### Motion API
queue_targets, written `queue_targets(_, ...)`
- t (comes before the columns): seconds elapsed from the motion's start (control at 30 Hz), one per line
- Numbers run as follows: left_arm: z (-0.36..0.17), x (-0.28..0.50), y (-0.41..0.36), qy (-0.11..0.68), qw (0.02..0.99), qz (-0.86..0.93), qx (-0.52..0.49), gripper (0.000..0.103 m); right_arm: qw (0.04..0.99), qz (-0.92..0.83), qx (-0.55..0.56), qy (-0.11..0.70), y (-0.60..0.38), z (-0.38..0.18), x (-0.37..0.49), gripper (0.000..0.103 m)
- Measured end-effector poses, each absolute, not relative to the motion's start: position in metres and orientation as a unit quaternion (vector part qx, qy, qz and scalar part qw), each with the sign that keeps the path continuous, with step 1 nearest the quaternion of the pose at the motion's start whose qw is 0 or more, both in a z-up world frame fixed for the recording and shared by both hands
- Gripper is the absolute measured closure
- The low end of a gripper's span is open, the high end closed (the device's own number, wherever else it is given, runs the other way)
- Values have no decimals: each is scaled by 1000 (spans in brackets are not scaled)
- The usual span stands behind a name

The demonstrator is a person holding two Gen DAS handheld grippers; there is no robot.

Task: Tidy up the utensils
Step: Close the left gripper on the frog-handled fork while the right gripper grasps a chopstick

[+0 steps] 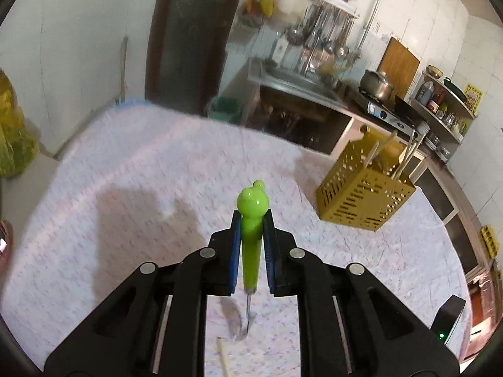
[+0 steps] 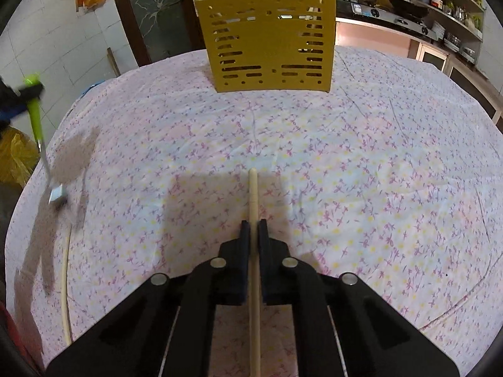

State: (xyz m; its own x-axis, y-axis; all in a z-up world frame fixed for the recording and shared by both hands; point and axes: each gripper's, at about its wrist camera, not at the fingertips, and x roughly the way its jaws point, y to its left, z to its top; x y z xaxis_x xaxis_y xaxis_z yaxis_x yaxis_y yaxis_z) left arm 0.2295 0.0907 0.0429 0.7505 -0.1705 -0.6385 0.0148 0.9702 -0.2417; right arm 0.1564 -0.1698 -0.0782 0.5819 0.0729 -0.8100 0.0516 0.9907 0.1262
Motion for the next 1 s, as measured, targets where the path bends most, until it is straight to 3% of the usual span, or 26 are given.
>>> queue_targets(0.17, 33, 203, 109, 340, 939, 3, -51, 87, 885, 24, 80, 457, -152, -80, 150, 97)
queue_targets(0.47, 51, 170, 160, 346, 934, -6, -93, 89, 888, 51, 66, 453, -116, -82, 146, 97)
queue_targets(0.77, 86, 149, 113, 340, 929, -107, -104, 90, 891, 36, 72, 447, -145, -76, 141, 97)
queue_targets(1.0, 73, 166, 56, 388, 897, -176, -118, 90, 890, 4, 83, 449, -199, -76, 140, 97)
